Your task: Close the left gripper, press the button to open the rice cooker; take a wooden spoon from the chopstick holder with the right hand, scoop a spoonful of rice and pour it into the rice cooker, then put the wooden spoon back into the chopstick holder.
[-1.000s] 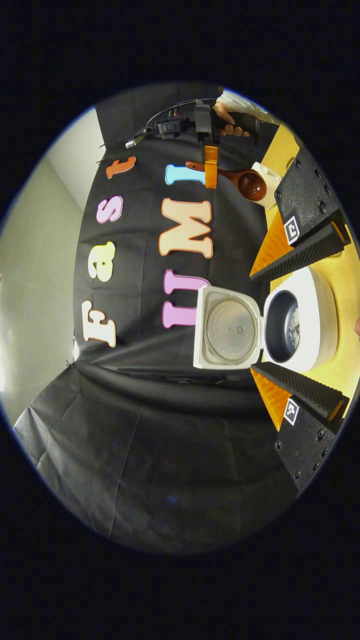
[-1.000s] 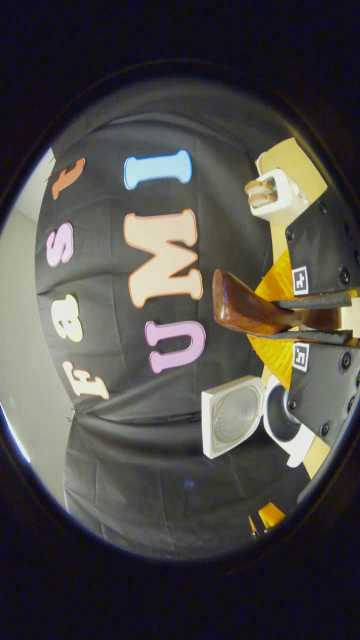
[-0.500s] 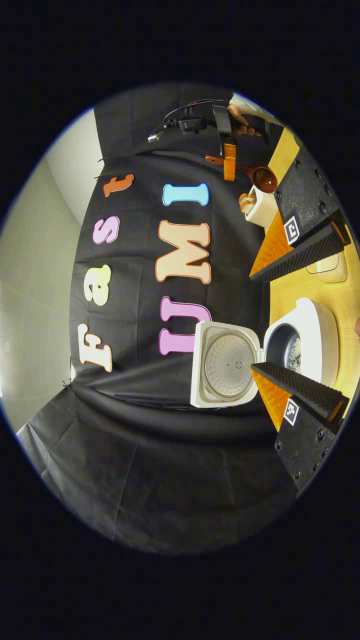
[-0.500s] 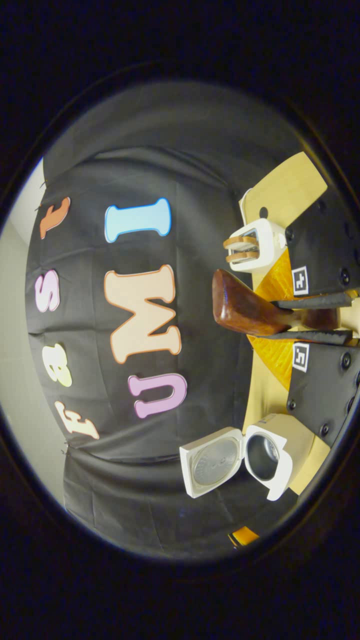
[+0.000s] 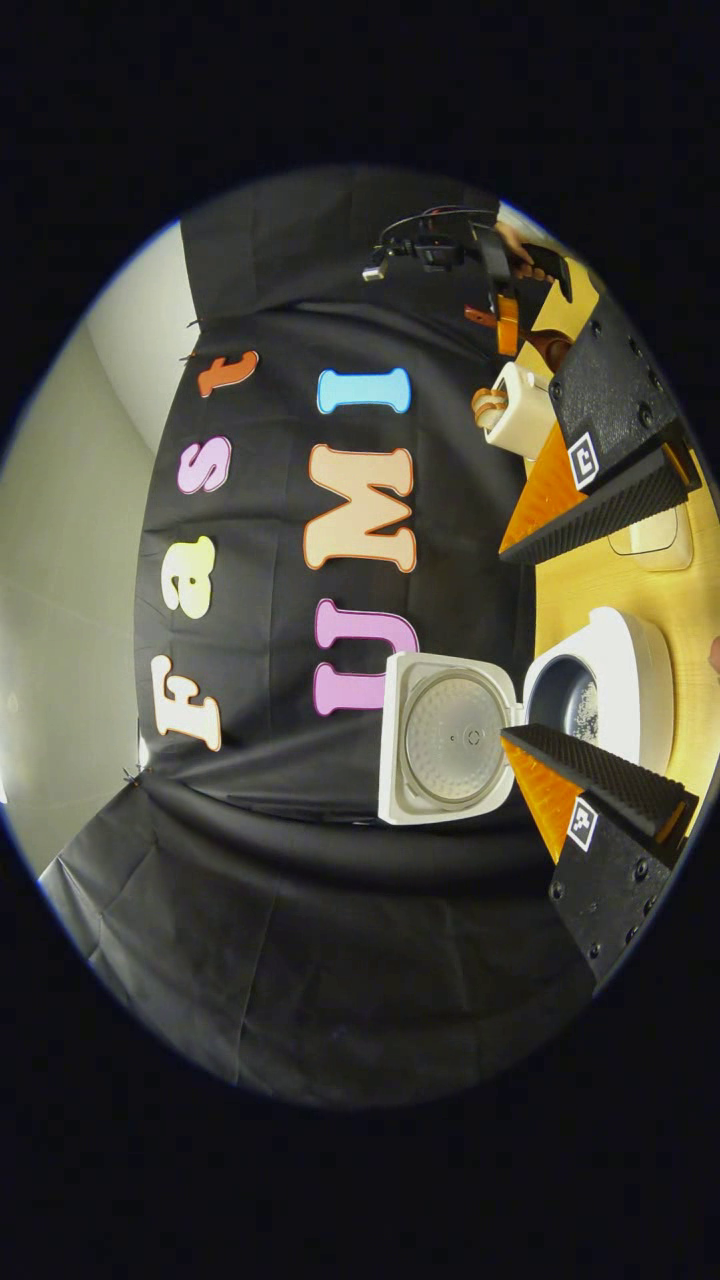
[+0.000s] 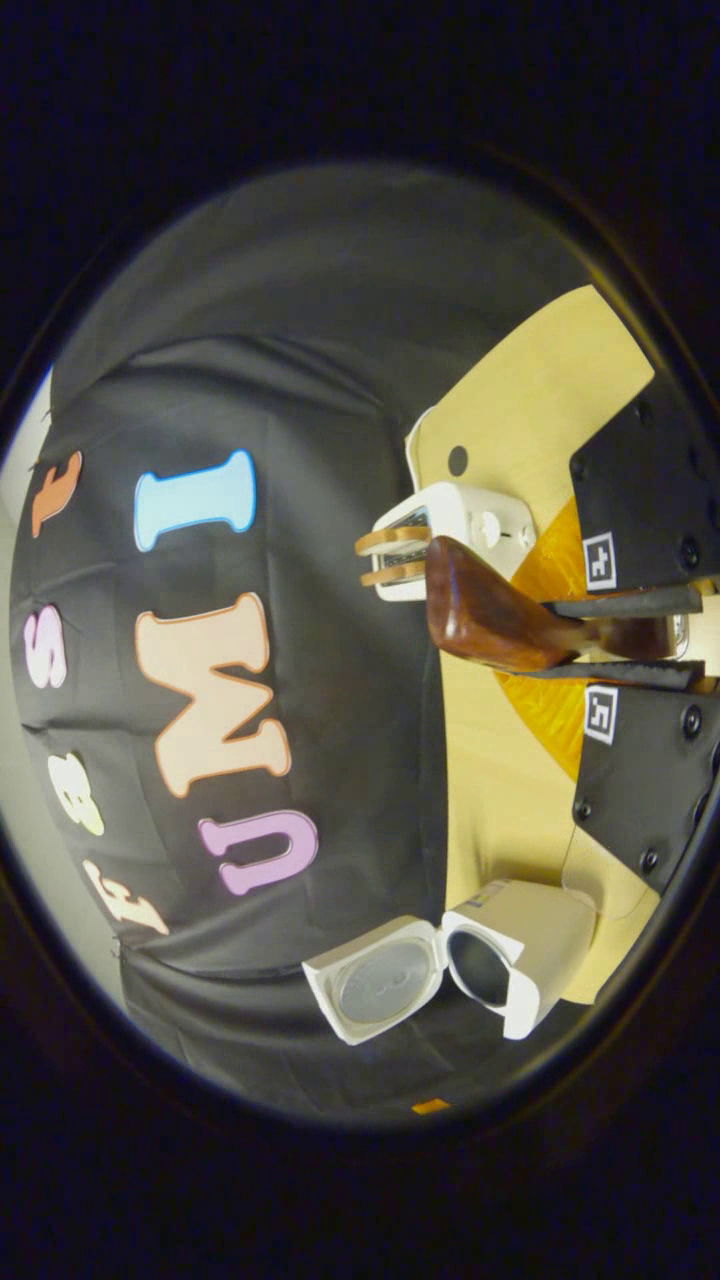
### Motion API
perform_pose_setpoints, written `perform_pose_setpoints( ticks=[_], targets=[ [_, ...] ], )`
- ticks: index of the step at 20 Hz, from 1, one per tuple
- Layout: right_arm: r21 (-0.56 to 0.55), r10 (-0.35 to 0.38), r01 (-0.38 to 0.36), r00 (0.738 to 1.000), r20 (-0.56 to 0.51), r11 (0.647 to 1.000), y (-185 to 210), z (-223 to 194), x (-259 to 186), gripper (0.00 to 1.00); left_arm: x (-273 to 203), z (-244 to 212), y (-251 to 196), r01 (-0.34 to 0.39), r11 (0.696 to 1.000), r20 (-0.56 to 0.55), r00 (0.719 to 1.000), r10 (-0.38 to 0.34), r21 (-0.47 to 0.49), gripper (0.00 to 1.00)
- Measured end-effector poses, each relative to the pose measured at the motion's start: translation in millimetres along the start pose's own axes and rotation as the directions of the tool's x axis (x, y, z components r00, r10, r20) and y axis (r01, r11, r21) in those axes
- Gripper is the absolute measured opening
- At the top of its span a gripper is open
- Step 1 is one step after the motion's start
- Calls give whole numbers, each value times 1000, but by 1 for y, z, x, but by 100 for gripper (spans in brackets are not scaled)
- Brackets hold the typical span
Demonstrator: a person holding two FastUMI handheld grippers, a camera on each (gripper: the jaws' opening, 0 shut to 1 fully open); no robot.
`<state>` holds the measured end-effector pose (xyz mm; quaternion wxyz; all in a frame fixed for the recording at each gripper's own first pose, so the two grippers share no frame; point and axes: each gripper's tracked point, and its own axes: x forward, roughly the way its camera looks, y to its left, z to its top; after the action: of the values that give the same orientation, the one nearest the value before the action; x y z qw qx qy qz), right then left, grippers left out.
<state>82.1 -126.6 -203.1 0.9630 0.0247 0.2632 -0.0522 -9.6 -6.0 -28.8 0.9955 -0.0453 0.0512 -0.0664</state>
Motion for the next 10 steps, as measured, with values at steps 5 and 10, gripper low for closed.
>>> perform_pose_setpoints(
  ticks=[5,10],
  targets=[
    [22,-14,15,998,-60,1000,-10,-33,8,19,-3,1,-1,-11,1000,0,1000,11,13,92],
    [33,-12,17,992,-128,999,-16,-67,17,19,-5,3,-2,-16,1000,0,1000,16,22,95]
  ],
)
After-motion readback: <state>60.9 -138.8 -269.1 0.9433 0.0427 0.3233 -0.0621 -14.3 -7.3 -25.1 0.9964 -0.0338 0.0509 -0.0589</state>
